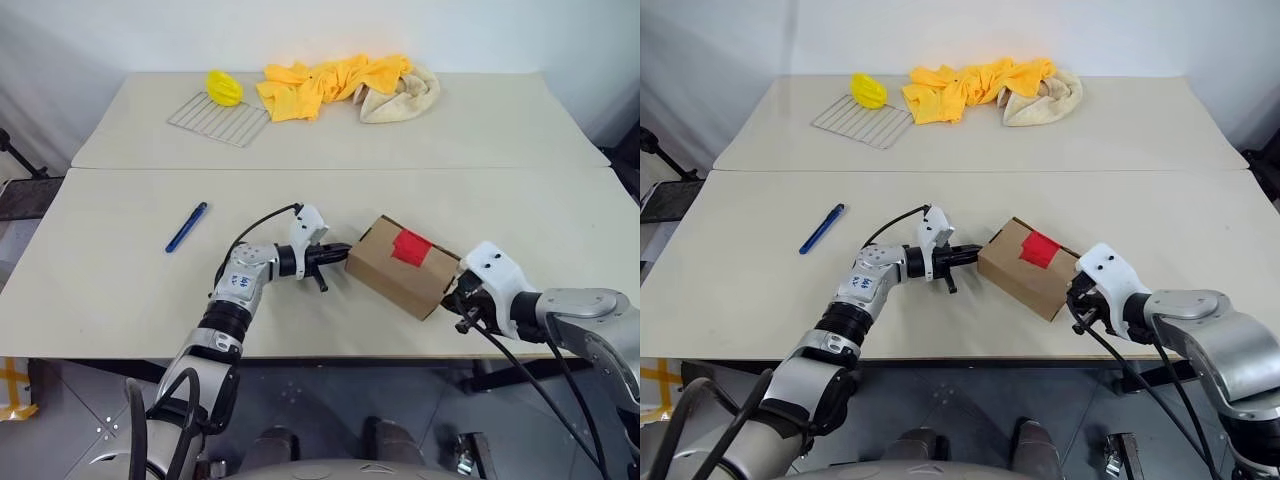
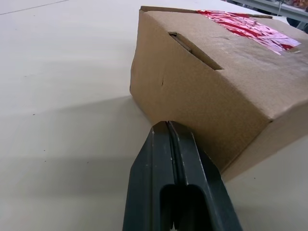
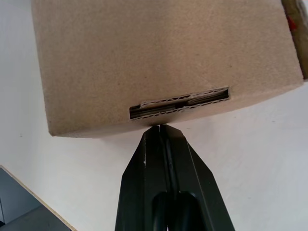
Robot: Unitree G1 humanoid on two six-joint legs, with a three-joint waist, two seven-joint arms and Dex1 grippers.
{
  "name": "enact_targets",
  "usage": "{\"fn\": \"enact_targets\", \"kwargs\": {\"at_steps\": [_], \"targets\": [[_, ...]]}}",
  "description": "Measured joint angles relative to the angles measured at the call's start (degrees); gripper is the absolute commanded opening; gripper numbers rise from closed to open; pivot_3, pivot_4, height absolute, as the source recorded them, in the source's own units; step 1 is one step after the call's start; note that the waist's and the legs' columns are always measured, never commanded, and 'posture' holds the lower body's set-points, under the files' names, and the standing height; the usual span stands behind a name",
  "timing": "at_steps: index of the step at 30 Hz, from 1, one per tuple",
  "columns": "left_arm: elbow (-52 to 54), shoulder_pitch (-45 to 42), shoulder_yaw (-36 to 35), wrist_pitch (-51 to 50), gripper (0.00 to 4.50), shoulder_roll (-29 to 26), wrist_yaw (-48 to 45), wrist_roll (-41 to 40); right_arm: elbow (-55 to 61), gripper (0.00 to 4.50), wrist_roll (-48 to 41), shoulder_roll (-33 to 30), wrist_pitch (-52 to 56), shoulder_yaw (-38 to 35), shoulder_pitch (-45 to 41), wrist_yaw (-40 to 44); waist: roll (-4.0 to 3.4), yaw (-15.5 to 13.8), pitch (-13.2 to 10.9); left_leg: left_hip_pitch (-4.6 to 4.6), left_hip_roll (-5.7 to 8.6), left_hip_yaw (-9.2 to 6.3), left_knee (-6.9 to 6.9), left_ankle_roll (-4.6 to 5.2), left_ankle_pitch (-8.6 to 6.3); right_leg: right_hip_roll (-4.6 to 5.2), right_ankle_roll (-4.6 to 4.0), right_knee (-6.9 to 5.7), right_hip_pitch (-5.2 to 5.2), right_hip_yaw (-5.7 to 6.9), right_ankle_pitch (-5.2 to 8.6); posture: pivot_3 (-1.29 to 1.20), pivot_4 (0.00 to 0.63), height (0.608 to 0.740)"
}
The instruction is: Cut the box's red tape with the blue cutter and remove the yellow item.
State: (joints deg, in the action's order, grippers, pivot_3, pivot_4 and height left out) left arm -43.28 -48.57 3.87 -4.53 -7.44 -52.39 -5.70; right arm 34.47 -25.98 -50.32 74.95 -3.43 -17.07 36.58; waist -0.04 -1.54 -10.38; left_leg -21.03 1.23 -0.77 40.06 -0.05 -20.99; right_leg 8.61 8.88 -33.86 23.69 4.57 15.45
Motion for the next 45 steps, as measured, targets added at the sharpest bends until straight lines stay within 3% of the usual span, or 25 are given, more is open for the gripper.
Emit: {"fn": "enact_targets", "kwargs": {"at_steps": [10, 18, 19, 23, 27, 33, 45], "targets": [[-0.5, 0.0, 0.6, 1.2, 0.00, 0.1, 0.7, 0.4, 1.7, 0.02, -2.4, -2.3, -0.1, 0.0, 2.0, 1.6, 0.00, -0.1, 0.0, -0.02, 0.00, 0.00, 0.01, 0.01, 0.00, 0.00, 0.00, 0.01, 0.00, 0.01, 0.00, 0.00, 0.150, 0.740], [-4.7, -0.7, -0.8, 6.5, 0.00, -1.1, 6.2, 1.2, 1.7, 0.02, -2.3, -8.4, -2.7, -11.2, 14.5, 3.6, 0.00, -0.4, 0.0, -0.01, 0.01, 0.04, 0.07, 0.07, -0.04, 0.01, 0.01, -0.02, -0.01, -0.01, -0.04, 0.00, 0.150, 0.740], [-5.0, -0.9, -1.1, 6.7, 0.18, -1.4, 6.7, 1.2, 1.3, 0.00, -2.2, -8.9, -3.6, -12.4, 15.8, 4.1, 0.00, -0.4, 0.0, -0.01, 0.01, 0.05, 0.08, 0.07, -0.03, 0.01, 0.02, -0.02, -0.01, -0.02, -0.04, 0.00, 0.150, 0.740], [-5.0, -2.4, -3.0, 4.7, 1.15, -2.8, 10.5, 1.1, -3.1, 0.89, -1.8, -9.9, -8.5, -17.0, 14.9, 5.2, 0.01, 0.0, 0.0, -0.01, 0.02, 0.06, 0.10, 0.09, -0.02, 0.01, 0.04, -0.02, 0.00, -0.03, -0.08, 0.00, 0.150, 0.740], [-1.1, -3.2, -6.5, 3.7, 2.42, -5.0, 16.7, 0.4, -7.1, 2.29, -2.5, -9.4, -12.9, -19.7, 9.1, 5.7, 0.01, 0.2, 0.0, -0.01, -0.02, 0.03, 0.07, 0.08, -0.02, 0.00, 0.04, -0.02, 0.02, -0.04, -0.08, 0.00, 0.150, 0.740], [11.3, -0.5, -10.3, -3.0, 4.34, -9.7, 22.3, -0.9, -10.1, 4.46, -4.7, -6.2, -17.0, -18.1, 4.3, 6.5, 0.00, 0.1, 0.0, -0.01, 0.00, 0.05, 0.10, 0.08, -0.02, 0.03, 0.07, 0.00, 0.01, -0.06, -0.10, 0.00, 0.150, 0.740], [29.4, 14.4, -18.1, -18.1, 4.43, -20.5, 27.5, -3.0, -19.3, 4.49, -4.1, 0.4, -27.7, -4.7, -11.0, 9.5, 0.00, 0.7, 0.0, -0.01, -0.03, 0.01, 0.11, 0.06, -0.02, 0.02, 0.07, -0.01, 0.03, -0.07, -0.10, 0.00, 0.150, 0.740]]}}
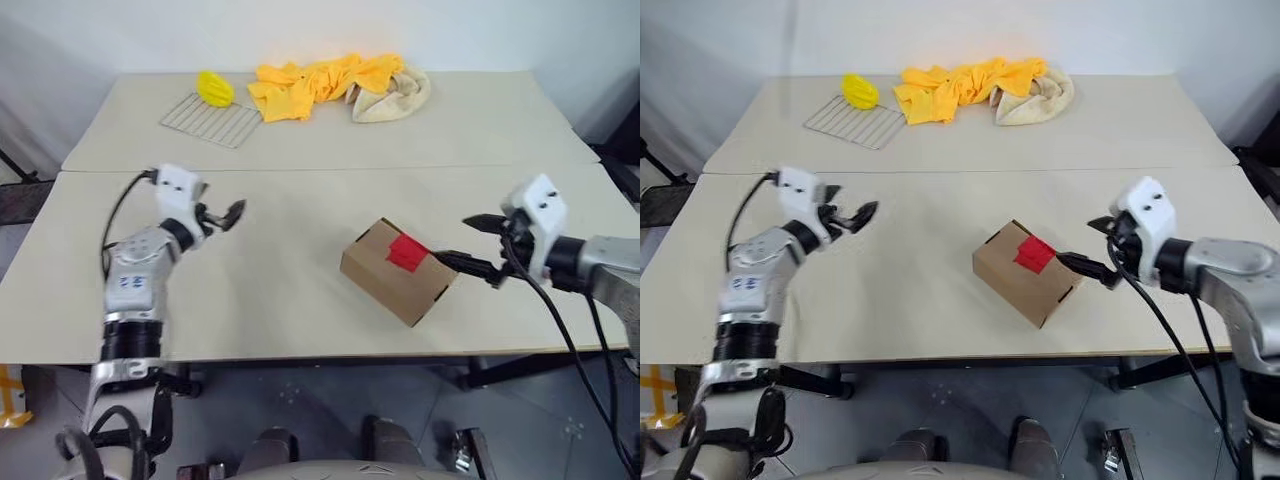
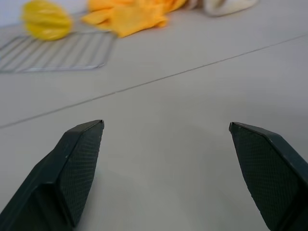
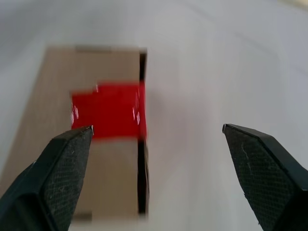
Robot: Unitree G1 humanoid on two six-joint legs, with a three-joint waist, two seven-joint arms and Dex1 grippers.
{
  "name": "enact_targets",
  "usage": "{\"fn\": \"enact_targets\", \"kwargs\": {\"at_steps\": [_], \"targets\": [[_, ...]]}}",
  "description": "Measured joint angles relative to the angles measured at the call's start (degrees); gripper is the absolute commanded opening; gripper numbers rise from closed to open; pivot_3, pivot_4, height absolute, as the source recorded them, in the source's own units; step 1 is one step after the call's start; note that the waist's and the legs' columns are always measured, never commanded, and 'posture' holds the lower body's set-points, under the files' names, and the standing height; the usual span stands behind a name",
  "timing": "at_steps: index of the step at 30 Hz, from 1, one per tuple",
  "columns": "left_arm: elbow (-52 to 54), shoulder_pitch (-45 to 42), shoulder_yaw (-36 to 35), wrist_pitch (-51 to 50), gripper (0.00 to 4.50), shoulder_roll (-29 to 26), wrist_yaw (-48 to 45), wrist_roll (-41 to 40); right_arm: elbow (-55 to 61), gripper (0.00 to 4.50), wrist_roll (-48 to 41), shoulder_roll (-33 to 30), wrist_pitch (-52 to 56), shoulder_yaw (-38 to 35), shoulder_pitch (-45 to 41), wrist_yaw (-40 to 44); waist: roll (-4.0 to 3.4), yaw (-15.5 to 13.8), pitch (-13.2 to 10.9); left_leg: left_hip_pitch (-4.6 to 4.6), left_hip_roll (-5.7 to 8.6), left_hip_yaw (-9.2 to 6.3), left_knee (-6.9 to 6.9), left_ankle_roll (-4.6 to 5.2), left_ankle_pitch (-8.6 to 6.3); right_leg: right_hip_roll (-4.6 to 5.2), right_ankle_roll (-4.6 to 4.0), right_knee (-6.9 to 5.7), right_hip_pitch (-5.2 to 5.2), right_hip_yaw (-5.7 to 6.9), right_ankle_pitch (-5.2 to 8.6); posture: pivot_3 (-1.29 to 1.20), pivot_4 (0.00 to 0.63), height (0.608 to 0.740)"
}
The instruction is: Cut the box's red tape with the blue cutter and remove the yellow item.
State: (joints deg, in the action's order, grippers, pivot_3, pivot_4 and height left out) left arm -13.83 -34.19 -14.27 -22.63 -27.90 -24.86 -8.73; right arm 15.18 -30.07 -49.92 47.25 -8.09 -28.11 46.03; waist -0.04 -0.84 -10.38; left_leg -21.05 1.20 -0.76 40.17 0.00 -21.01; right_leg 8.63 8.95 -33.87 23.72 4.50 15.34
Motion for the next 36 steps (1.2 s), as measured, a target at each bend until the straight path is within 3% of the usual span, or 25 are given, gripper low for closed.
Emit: {"fn": "enact_targets", "kwargs": {"at_steps": [9, 12, 15, 26, 36], "targets": [[3.0, 7.1, -1.1, -4.5, 4.43, -6.1, -4.6, -2.5, -5.0, 4.49, 2.4, 0.1, -2.8, 5.4, -4.8, 3.2, 0.02, -0.4, 0.0, -0.04, 0.00, -0.04, 0.00, -0.01, -0.01, 0.00, 0.00, 0.02, 0.00, 0.04, 0.00, 0.00, 0.150, 0.740], [4.1, 8.4, -1.5, -5.7, 3.89, -6.3, -4.6, -3.4, -5.7, 4.50, 2.4, 0.1, -2.9, 5.5, -5.3, 3.7, 0.02, -0.4, 0.0, -0.04, 0.00, -0.03, 0.01, -0.01, -0.01, 0.00, 0.00, 0.01, 0.00, 0.04, 0.00, 0.00, 0.150, 0.740], [4.6, 8.7, -1.7, -6.7, 2.98, -6.9, -4.2, -3.9, -5.8, 4.50, 2.5, 0.1, -2.9, 5.5, -5.3, 4.3, 0.02, -0.4, 0.0, -0.03, 0.00, -0.03, 0.01, -0.01, -0.01, 0.01, -0.01, 0.00, 0.00, 0.03, -0.01, 0.00, 0.150, 0.740], [3.3, 8.2, -1.7, -7.7, 2.98, -6.8, 0.3, -4.1, -6.3, 4.50, 3.7, -0.2, -2.3, 5.6, -5.7, 5.8, 0.02, -0.4, 0.0, -0.03, 0.00, -0.02, 0.01, -0.01, -0.01, 0.00, -0.01, 0.00, 0.00, 0.03, -0.01, 0.00, 0.150, 0.740], [-10.7, 0.6, -0.8, -9.4, 2.98, -8.7, 2.6, -2.4, -6.2, 4.50, 4.3, -1.3, -1.6, 5.6, -5.7, 6.0, 0.02, -0.3, 0.0, -0.02, 0.02, 0.03, 0.01, -0.01, -0.01, 0.00, -0.01, -0.01, 0.01, 0.03, -0.01, 0.00, 0.150, 0.740]]}}
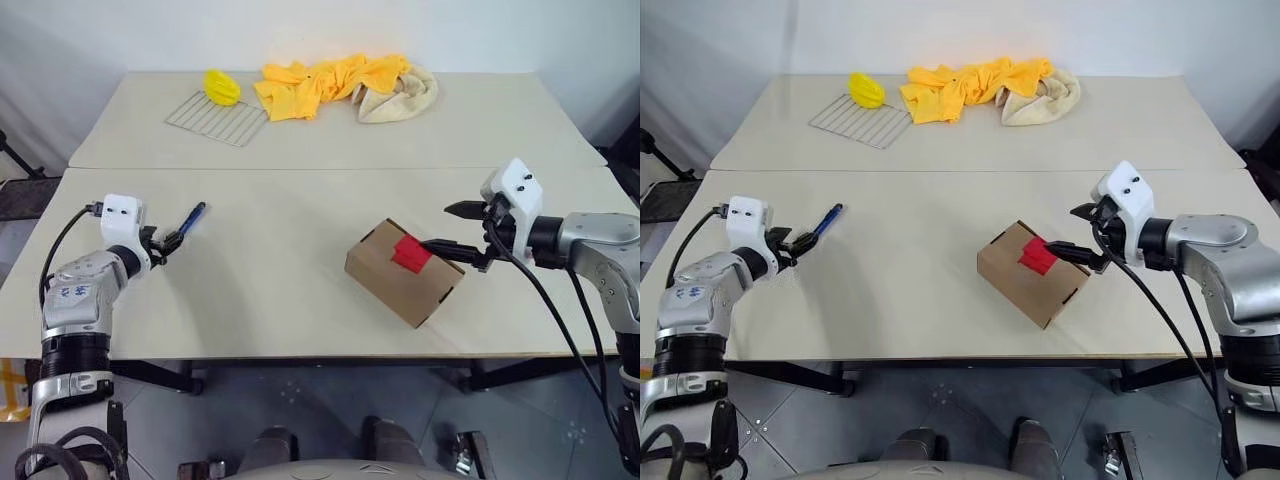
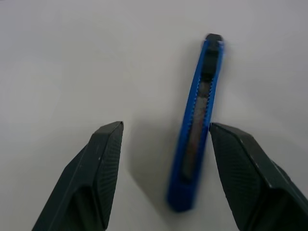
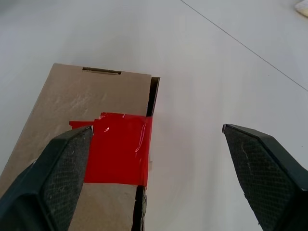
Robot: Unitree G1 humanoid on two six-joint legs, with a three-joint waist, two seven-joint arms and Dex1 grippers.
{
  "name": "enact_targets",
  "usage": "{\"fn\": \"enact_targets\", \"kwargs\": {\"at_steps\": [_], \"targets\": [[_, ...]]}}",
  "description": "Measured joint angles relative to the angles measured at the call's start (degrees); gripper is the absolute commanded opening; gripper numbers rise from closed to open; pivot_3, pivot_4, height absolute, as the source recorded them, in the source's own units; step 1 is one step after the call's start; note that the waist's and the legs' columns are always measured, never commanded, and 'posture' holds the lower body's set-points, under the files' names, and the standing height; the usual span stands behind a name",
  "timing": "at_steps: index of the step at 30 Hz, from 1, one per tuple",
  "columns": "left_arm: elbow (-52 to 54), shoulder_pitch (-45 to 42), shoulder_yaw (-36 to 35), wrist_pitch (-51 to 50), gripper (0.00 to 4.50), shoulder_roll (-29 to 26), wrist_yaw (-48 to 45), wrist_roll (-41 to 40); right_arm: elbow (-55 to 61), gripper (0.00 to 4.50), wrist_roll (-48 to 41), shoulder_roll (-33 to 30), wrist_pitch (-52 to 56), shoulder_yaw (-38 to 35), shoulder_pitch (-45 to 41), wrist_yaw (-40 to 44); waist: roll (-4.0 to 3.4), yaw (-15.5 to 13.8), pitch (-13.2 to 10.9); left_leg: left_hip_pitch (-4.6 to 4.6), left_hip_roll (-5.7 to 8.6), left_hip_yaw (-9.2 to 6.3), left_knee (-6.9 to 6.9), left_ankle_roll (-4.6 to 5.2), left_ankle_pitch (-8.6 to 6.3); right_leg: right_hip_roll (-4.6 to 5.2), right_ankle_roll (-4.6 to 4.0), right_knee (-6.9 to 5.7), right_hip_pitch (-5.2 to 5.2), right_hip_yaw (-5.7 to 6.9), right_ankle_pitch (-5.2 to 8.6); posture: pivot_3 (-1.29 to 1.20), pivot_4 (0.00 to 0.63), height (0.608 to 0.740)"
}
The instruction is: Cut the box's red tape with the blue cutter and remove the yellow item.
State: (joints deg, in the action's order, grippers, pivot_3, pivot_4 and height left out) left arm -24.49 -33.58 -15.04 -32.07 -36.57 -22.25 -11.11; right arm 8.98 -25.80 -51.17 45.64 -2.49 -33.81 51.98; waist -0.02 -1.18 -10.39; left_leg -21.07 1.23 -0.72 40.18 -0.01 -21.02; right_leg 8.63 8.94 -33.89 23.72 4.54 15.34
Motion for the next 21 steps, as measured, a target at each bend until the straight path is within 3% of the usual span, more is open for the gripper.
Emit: {"fn": "enact_targets", "kwargs": {"at_steps": [12, 15, 18, 21], "targets": [[-3.2, -2.9, 2.9, -1.7, 2.98, -1.5, -5.1, 0.4, 0.8, 4.50, 0.0, -1.3, 1.1, 0.0, 0.5, 0.2, -0.02, -0.2, 0.0, 0.04, 0.01, 0.01, 0.04, 0.00, 0.00, 0.01, 0.00, -0.06, -0.02, -0.01, 0.00, 0.00, 0.150, 0.740], [-3.6, -3.5, 3.5, -2.3, 2.46, -1.7, -5.5, 0.7, 1.2, 4.50, -0.1, -1.7, 1.6, 0.0, 0.6, 0.2, -0.05, -0.2, 0.0, 0.04, 0.01, 0.01, 0.03, 0.00, 0.00, 0.01, 0.00, -0.06, -0.02, -0.01, 0.00, 0.00, 0.150, 0.740], [-4.2, -3.9, 3.7, -2.5, 1.59, -1.8, -5.5, 0.8, 1.4, 4.50, 0.0, -2.3, 1.9, -0.1, 0.6, 0.2, -0.08, -0.2, 0.1, 0.08, 0.01, 0.03, 0.03, 0.00, 0.00, 0.01, 0.00, -0.08, -0.03, -0.03, 0.00, 0.00, 0.150, 0.740], [-5.1, -4.3, 4.2, -2.4, 1.59, -2.1, -5.9, 1.0, 1.4, 4.50, 0.0, -2.3, 1.9, -0.1, 0.6, 0.3, -0.17, -0.1, 0.1, 0.14, 0.00, 0.09, 0.03, 0.00, 0.00, 0.01, 0.00, -0.13, -0.03, -0.09, 0.00, 0.00, 0.150, 0.740]]}}
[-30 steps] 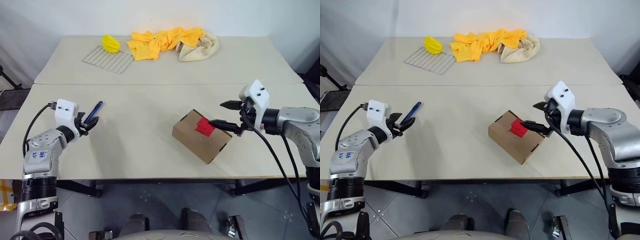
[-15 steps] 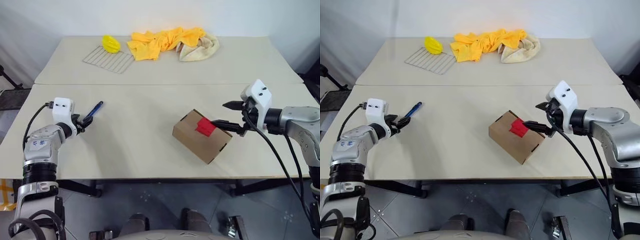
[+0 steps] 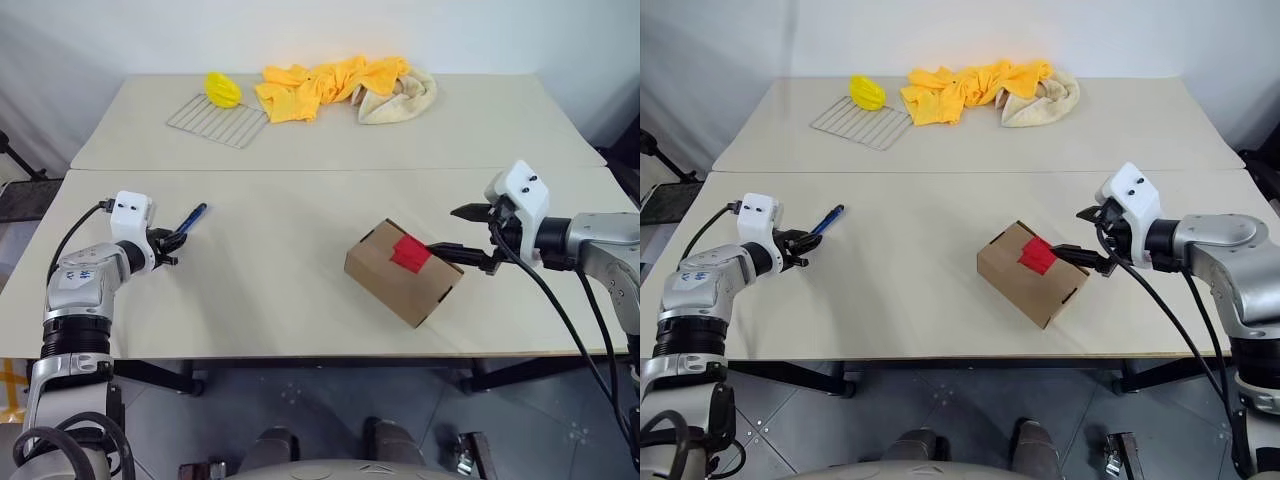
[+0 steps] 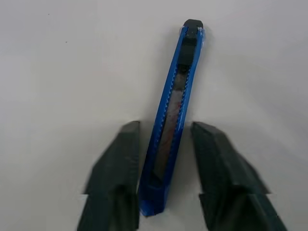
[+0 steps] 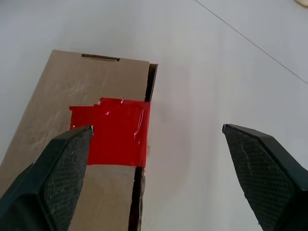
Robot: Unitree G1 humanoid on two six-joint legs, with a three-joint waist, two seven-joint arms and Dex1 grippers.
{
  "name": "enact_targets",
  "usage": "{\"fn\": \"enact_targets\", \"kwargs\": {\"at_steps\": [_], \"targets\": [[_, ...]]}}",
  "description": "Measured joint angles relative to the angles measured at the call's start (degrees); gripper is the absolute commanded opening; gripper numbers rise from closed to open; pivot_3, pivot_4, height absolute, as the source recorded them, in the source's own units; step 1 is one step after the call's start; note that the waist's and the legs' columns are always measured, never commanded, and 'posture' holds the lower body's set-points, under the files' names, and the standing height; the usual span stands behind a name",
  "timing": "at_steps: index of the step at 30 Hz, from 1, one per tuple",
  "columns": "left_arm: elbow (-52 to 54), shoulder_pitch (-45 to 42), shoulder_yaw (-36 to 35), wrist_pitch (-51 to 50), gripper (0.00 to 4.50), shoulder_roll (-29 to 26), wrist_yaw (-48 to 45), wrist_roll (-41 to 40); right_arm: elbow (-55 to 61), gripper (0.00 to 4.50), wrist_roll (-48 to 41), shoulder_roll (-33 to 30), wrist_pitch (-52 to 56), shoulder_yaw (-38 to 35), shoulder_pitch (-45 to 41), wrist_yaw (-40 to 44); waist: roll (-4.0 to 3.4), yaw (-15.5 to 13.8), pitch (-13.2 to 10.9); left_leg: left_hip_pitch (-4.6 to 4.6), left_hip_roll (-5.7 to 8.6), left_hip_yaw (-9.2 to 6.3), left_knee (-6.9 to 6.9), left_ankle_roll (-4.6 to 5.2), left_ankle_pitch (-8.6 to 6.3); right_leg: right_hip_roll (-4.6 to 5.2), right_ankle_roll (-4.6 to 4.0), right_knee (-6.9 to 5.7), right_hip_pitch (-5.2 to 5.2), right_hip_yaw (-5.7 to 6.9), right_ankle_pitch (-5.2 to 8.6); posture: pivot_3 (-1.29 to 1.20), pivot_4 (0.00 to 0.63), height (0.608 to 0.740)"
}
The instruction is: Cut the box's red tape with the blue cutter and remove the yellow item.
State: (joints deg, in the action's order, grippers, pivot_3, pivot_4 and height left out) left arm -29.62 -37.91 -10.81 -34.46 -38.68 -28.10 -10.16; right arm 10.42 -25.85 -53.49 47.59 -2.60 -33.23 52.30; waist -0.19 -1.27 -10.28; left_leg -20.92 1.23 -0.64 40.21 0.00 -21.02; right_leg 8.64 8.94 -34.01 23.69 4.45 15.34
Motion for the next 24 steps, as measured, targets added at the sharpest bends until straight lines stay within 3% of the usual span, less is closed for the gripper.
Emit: {"fn": "enact_targets", "kwargs": {"at_steps": [10, 14, 24], "targets": [[-1.2, -0.5, 1.0, 0.2, 1.59, -0.9, -1.6, 0.8, 0.0, 4.50, 0.1, 0.0, 0.0, 0.0, -0.3, 0.5, -0.03, 0.1, 0.0, 0.07, 0.00, 0.07, -0.02, 0.00, 0.00, 0.00, 0.00, -0.03, 0.00, -0.05, 0.00, 0.00, 0.150, 0.740], [-2.8, -1.5, 2.4, 0.2, 0.80, -2.0, -3.7, 1.1, -0.2, 4.50, 0.2, 0.0, 0.0, 0.1, -0.5, 0.7, -0.04, 0.1, 0.0, 0.20, -0.01, 0.18, -0.09, 0.01, 0.00, 0.00, 0.00, -0.04, -0.04, -0.11, 0.00, 0.00, 0.150, 0.740], [-7.4, -3.8, 1.8, -0.1, 0.80, -2.2, -6.1, 1.0, -0.7, 4.50, 0.6, 0.0, 0.0, 0.1, -1.6, 0.9, -0.05, 0.1, 0.0, 0.51, -0.03, 0.38, -0.16, 0.01, -0.01, 0.00, 0.00, -0.11, -0.18, -0.26, 0.00, 0.00, 0.150, 0.740]]}}
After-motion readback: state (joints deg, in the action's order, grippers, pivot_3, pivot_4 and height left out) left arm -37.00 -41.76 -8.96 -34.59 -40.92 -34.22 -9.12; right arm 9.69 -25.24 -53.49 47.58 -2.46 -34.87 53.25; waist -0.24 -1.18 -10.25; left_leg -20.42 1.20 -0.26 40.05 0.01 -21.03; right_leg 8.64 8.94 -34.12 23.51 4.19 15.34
